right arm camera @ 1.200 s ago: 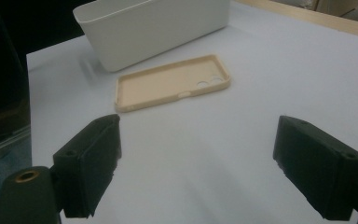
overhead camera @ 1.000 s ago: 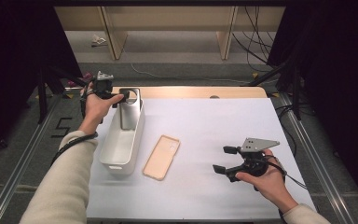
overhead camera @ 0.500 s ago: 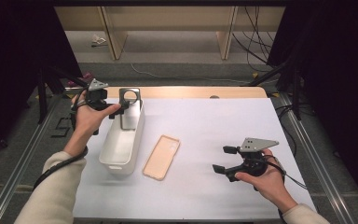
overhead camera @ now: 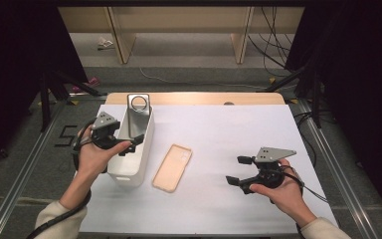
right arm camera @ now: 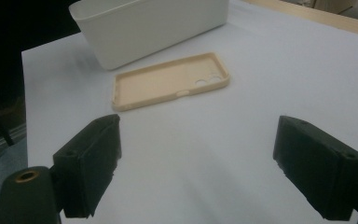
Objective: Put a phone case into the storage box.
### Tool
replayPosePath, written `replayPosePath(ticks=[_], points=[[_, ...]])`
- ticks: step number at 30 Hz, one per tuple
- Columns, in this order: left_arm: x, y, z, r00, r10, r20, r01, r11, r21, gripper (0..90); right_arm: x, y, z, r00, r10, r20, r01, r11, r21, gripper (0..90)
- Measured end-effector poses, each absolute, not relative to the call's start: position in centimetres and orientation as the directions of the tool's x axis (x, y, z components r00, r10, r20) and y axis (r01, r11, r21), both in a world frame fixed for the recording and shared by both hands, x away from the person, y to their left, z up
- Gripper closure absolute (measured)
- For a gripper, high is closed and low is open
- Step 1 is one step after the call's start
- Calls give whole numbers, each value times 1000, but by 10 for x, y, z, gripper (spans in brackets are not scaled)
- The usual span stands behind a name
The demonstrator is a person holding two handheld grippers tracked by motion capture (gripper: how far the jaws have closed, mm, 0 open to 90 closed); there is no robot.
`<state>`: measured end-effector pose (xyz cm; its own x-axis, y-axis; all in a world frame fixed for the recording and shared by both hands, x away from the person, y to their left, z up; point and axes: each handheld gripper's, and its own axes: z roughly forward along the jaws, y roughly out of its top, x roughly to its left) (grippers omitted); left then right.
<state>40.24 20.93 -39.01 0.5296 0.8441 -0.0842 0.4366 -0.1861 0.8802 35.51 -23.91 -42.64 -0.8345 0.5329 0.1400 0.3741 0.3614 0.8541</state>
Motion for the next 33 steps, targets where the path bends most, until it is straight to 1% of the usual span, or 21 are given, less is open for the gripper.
replayPosePath(ticks=[6,11,16,22,33], points=[[376,195,-398,568,819,-81,410,-196,891,0,356,-238,-426,-837,529,142,372,358,856,160],[356,190,-401,581,810,-78,372,-179,911,3,357,-238,-427,-838,525,148,374,355,857,160],[341,185,-411,596,802,-46,344,-203,917,13,359,-238,-428,-839,523,150,375,357,856,161],[334,186,-418,605,795,-44,355,-220,908,13,359,-238,-427,-838,525,148,374,355,857,161],[335,185,-421,607,793,-43,354,-222,909,10,359,-238,-426,-835,531,148,375,349,859,160]])
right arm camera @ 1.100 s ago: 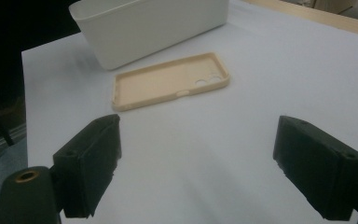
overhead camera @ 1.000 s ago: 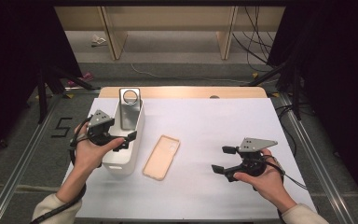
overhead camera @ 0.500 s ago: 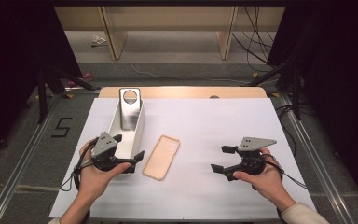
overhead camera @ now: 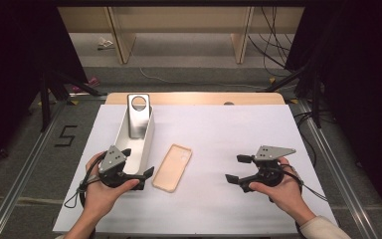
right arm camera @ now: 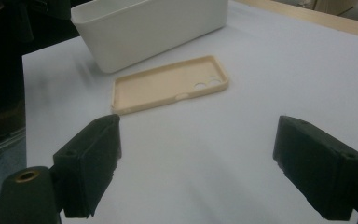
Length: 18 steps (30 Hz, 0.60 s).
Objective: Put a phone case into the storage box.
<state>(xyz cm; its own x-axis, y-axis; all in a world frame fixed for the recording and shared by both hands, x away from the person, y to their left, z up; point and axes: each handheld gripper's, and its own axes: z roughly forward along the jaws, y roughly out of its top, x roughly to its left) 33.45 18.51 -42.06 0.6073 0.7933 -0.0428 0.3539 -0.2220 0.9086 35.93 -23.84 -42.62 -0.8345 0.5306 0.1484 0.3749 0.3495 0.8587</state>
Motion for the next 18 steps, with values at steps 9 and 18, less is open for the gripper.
replayPosePath(ticks=[9,18], points=[[335,182,-422,607,794,-34,353,-231,906,18,360,-229,-428,-842,517,153,374,355,857,161],[334,182,-423,605,796,-33,355,-232,906,36,358,-185,-427,-884,454,116,328,421,846,498]])
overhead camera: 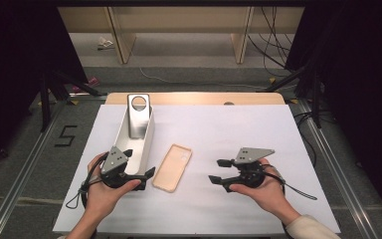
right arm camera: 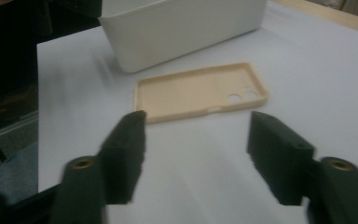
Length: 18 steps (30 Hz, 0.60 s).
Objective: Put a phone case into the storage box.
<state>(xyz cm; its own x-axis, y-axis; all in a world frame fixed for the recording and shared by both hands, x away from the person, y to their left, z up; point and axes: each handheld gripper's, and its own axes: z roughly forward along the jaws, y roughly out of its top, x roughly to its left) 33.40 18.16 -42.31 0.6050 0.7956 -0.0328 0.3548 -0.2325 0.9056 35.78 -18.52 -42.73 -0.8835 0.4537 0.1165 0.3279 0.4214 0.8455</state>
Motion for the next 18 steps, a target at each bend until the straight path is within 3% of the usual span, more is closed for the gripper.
replayPosePath(ticks=[3,7,18], points=[[334,181,-423,609,793,-32,355,-236,905,38,363,-163,-430,-901,418,115,325,475,818,725],[335,180,-424,611,791,-31,354,-239,904,41,370,-129,-434,-920,377,104,312,548,776,899],[334,181,-425,616,787,-30,354,-243,903,43,389,-60,-462,-926,362,110,338,661,670,900]])
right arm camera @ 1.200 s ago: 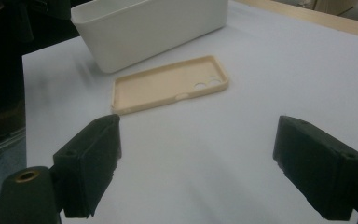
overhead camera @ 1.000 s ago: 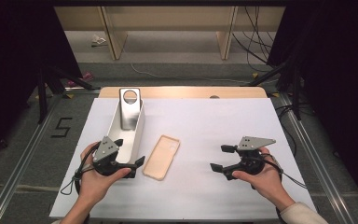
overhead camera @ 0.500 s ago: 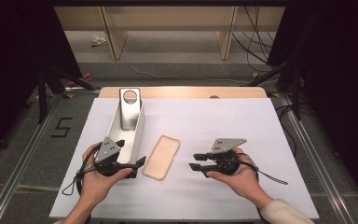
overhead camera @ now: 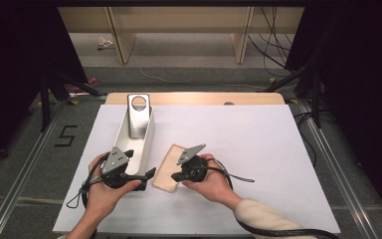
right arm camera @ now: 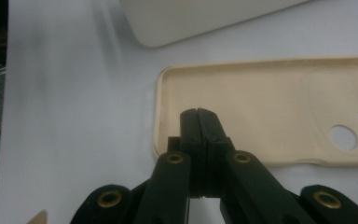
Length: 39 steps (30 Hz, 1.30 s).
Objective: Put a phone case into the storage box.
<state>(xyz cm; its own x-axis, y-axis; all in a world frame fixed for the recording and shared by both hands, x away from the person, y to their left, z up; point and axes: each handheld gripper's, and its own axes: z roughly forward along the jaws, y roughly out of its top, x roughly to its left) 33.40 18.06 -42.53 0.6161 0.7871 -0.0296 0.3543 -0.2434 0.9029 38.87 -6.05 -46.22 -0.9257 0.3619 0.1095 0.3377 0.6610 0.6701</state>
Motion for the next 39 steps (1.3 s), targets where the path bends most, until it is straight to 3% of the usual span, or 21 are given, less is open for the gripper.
replayPosePath(ticks=[22,39], points=[[334,179,-426,622,782,-27,356,-252,900,44,395,-50,-478,-923,372,96,353,721,597,900],[332,176,-426,633,774,-10,346,-271,898,44,396,-66,-474,-930,355,93,344,754,559,900]])
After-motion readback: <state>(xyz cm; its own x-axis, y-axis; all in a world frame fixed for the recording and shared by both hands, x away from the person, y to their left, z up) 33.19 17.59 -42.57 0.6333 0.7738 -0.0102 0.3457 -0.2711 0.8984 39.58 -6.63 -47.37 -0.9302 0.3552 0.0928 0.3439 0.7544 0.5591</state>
